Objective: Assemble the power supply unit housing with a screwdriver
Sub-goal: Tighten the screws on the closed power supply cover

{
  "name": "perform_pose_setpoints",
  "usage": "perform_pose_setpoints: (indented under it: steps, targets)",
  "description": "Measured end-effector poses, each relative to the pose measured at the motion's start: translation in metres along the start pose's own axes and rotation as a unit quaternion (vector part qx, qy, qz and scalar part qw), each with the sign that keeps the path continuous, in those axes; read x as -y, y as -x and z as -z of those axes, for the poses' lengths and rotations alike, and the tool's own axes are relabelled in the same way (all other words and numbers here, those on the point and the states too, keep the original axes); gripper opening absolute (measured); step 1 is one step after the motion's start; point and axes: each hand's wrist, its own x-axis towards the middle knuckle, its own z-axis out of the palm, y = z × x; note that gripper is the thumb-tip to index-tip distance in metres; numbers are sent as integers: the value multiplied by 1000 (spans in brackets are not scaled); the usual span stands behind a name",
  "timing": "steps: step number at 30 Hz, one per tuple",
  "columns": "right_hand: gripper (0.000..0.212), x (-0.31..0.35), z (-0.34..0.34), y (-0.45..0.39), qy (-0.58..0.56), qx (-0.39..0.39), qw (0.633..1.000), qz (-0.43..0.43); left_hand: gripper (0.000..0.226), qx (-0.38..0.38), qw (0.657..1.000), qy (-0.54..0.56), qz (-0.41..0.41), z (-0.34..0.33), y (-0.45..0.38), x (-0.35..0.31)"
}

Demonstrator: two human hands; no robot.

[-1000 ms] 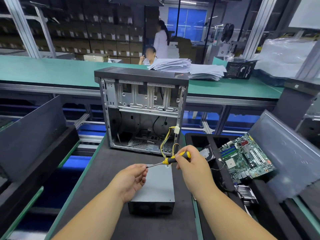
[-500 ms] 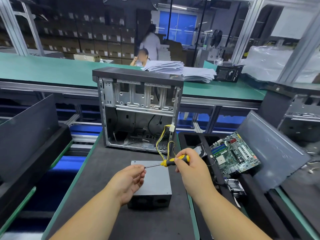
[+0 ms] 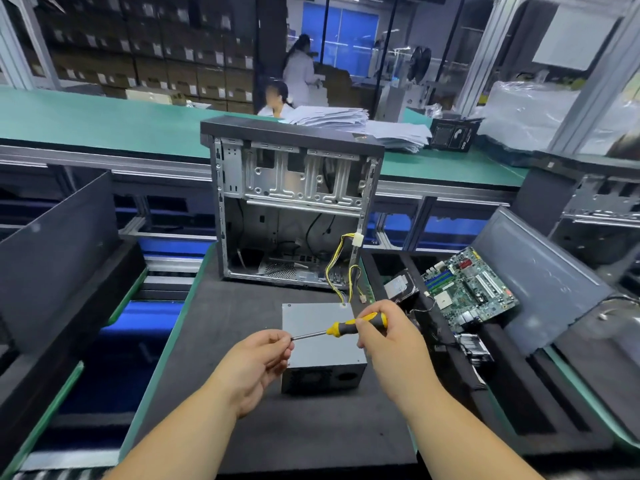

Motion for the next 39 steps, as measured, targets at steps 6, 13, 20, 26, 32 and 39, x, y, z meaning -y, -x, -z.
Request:
perform_pose_setpoints:
  steps: [6,13,20,26,32,39]
  targets:
    - [10,-1,4,0,-20,-9,1000,4,7,10,999,-29,-22,-9,6,1]
    - [15,-17,35,-9,-32,-41,997,-55,7,32,996,-48,-68,-36,3,10]
    - [15,-24,65,-16,-19,-58,997,-48,11,63,980,-155,-108,-62,-10,18]
    - [13,-29,75,-27,-11,-60,997,-50,28,87,965,-220,-114,-73,-20,23]
    - [12,-34,77,-42,200,-9,979,25,56,85,818,-546,-162,-68,-38,29]
    - [13,-29,65,-52,320,48,945,53,27,122,741,-624,-217,-80,-53,30]
